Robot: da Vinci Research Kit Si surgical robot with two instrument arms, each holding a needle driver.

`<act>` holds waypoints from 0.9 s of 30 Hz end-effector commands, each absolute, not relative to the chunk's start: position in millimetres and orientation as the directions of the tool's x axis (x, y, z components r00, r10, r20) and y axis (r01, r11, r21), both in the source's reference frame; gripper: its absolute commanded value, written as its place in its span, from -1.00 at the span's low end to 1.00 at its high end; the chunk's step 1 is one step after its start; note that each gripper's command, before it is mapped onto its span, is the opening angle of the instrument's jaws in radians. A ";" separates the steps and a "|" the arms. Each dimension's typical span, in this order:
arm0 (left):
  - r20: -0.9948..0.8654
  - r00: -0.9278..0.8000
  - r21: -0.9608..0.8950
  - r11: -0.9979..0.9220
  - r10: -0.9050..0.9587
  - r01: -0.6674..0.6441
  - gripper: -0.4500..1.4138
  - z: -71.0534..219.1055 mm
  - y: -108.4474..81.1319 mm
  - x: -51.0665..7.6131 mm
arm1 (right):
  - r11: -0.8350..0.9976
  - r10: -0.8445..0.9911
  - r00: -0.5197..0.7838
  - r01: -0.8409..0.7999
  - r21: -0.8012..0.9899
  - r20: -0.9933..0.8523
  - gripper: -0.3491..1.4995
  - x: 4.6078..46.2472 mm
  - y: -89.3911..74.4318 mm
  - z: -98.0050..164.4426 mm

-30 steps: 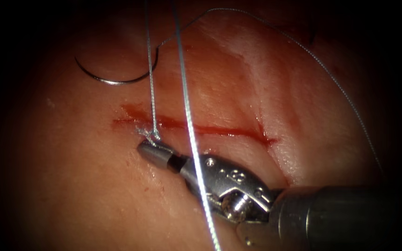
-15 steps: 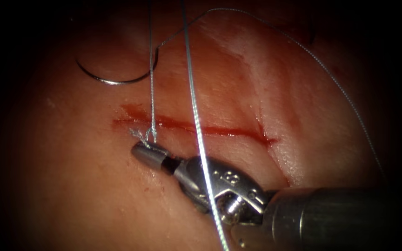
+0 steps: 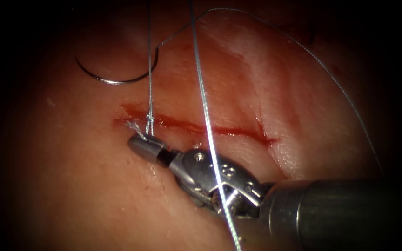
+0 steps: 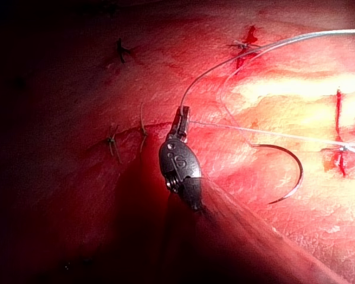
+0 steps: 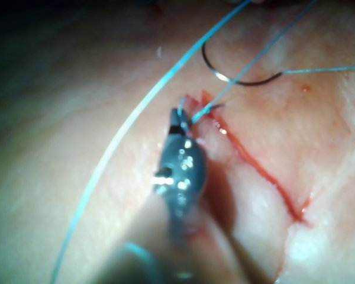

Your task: Wound Closure

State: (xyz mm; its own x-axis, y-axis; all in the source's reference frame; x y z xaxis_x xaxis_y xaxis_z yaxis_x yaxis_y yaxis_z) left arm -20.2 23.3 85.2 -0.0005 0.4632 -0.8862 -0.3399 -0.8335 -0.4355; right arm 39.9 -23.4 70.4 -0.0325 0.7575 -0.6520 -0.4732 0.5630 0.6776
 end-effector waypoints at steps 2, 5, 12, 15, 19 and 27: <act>-0.890 -0.012 -0.424 -0.837 0.456 -0.344 -1.00 86.5 23.3 -20.7 | 0.568 0.754 -0.030 -0.470 0.675 -0.656 -1.00 40.7 -23.8 70.8; -0.887 -0.021 -0.425 -0.834 0.461 -0.351 -1.00 87.1 22.6 -20.9 | 0.570 0.755 -0.028 -0.466 0.676 -0.655 -1.00 40.7 -23.9 70.7; -0.886 -0.027 -0.423 -0.830 0.463 -0.363 -1.00 87.1 22.7 -21.3 | 0.617 0.731 0.018 -0.443 0.650 -0.682 -1.00 41.1 -24.9 70.1; -0.883 -0.026 -0.426 -0.825 0.468 -0.370 -1.00 86.7 23.2 -21.6 | 0.625 0.726 0.028 -0.443 0.642 -0.687 -1.00 41.3 -25.0 69.8; -0.887 -0.053 -0.407 -0.830 0.460 -0.382 -1.00 86.7 23.2 -22.3 | 0.627 0.727 0.037 -0.443 0.641 -0.685 -1.00 41.2 -25.3 69.9; -0.895 -0.163 -0.325 -0.856 0.416 -0.402 -1.00 86.8 23.4 -23.0 | 0.655 0.710 0.066 -0.429 0.622 -0.701 -1.00 41.5 -26.1 69.4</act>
State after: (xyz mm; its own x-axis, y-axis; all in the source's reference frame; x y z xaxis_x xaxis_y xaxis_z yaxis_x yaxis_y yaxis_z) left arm -22.5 23.1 86.2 -0.1674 0.4161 -0.8938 -0.4051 -0.8555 -0.3224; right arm 40.8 -25.7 69.1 0.0666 0.7098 -0.7013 -0.4331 0.6538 0.6205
